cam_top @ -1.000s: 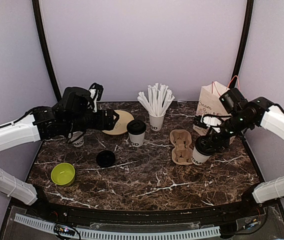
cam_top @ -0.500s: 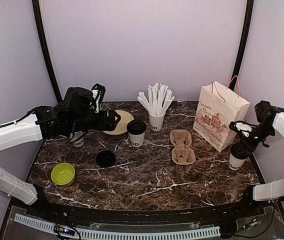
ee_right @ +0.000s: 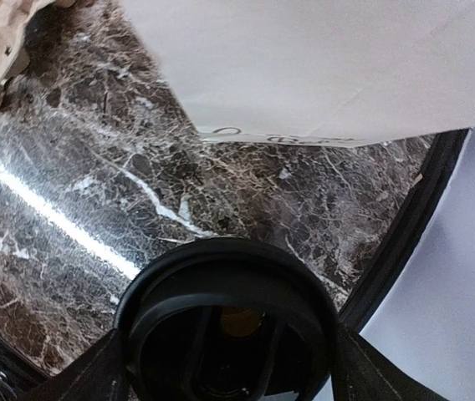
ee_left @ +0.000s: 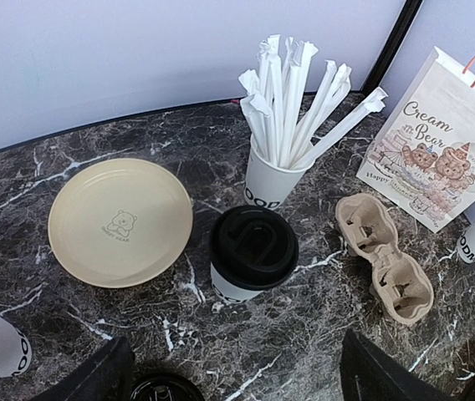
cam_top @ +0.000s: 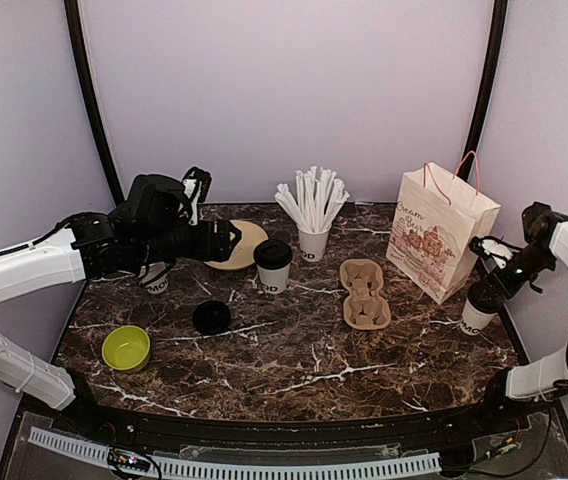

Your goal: Pack the takeout coffee

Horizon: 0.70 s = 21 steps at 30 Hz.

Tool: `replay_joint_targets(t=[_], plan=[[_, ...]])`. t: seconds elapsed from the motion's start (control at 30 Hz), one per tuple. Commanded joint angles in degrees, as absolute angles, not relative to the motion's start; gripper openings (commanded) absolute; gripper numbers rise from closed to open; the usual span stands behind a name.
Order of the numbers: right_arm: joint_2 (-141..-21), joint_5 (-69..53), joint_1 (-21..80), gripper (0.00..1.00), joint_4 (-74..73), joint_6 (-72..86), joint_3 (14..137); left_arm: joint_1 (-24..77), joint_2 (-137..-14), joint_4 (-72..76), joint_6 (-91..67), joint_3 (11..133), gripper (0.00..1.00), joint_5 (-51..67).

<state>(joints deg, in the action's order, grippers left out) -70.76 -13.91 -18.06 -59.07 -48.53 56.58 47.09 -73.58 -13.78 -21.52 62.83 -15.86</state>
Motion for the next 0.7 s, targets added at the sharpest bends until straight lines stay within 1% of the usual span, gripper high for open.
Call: replay_joint_targets(t=[0.0, 0.1, 0.2, 0.4, 0.67], plan=[[-71.67, -14.07, -18.55, 0.87, -59.4, -47.97, 58.99, 46.67, -72.6, -12.91, -20.73, 61.79, 0.88, -15.43], [-72.05, -15.71, -18.56, 0.96, -65.22, -47.01, 63.91, 46.58, -72.58, -13.12, -20.67, 62.06, 0.88, -15.3], [-72.31, -17.29, -18.57, 0.97, -69.97, -46.25, 70.12, 46.58, -72.59, -13.55, -20.65, 62.32, 0.88, -15.24], [-73.23, -18.82, -18.58, 0.91, -71.91, -42.69, 81.84, 46.48, -73.66, -14.69, -20.47, 63.75, 0.88, -14.79], [-79.74, -22.59, -18.54, 0.75, -63.03, -31.94, 94.79, 46.49, -74.58, -14.56, -20.83, 65.18, 0.87, -12.13]])
